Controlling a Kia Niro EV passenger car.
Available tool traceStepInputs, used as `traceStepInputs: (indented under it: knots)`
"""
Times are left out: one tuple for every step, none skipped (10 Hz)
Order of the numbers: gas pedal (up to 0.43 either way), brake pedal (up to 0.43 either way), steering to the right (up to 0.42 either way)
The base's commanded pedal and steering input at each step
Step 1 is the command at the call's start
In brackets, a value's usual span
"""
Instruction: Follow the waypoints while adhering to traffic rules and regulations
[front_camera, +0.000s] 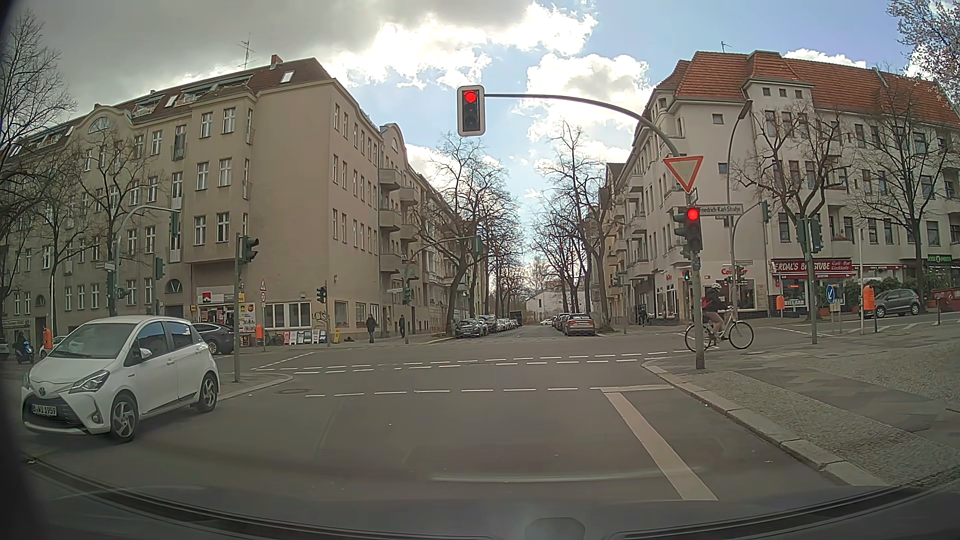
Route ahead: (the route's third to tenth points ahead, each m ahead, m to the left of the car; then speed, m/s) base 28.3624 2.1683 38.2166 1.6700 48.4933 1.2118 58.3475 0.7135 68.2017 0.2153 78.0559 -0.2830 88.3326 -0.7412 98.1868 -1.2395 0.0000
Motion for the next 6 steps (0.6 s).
traceStepInputs:
  knots:
    - [0.000,0.457,-0.004]
    - [0.000,0.457,-0.004]
    - [0.000,0.457,-0.004]
    - [0.000,0.457,-0.004]
    - [0.000,0.457,-0.004]
    - [0.000,0.457,-0.004]
